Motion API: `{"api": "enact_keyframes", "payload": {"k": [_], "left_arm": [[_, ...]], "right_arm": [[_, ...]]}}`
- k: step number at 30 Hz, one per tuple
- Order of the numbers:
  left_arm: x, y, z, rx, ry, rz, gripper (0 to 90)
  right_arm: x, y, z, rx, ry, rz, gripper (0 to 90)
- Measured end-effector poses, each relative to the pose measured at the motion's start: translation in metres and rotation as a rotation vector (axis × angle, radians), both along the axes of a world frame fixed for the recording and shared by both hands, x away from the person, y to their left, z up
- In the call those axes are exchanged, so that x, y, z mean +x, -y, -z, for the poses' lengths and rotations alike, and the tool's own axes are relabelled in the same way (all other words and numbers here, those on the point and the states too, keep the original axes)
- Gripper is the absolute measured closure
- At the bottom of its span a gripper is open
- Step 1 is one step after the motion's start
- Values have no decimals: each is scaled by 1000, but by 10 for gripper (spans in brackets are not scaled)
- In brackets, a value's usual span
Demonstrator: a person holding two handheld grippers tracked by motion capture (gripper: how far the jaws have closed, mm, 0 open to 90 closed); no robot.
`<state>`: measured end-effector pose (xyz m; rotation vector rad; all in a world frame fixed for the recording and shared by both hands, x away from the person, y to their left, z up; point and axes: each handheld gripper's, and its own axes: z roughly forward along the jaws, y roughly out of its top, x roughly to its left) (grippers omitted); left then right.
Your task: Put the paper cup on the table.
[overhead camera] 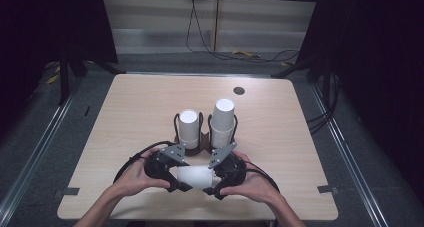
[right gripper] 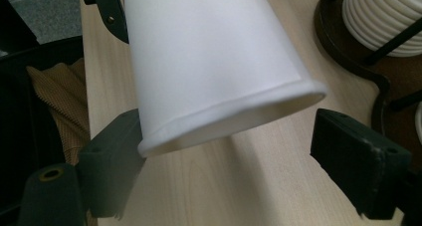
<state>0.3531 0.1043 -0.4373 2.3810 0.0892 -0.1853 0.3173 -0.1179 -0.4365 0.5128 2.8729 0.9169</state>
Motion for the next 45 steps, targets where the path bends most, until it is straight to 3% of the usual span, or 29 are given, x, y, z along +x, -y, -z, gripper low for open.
{"api": "enact_keyframes", "payload": {"k": [1, 15, 20, 26, 40, 45], "left_arm": [[1, -1, -2, 11, -7, 6, 326], [2, -8, -5, -51, 14, -30, 323], [2, -11, -3, -102, 9, -60, 322], [2, -15, -3, -191, 5, -85, 319], [2, -20, 3, -299, -7, -116, 316], [0, -20, 6, -333, -15, -114, 316]], "right_arm": [[0, 1, 0, 6, 6, -3, 156], [-2, 9, 3, 33, -14, 43, 151], [-5, 15, 6, 27, -7, 58, 153], [-8, 29, 10, 80, -2, 115, 159], [-13, 38, 21, 193, 6, 172, 167], [-15, 41, 17, 279, 26, 181, 162]]}}
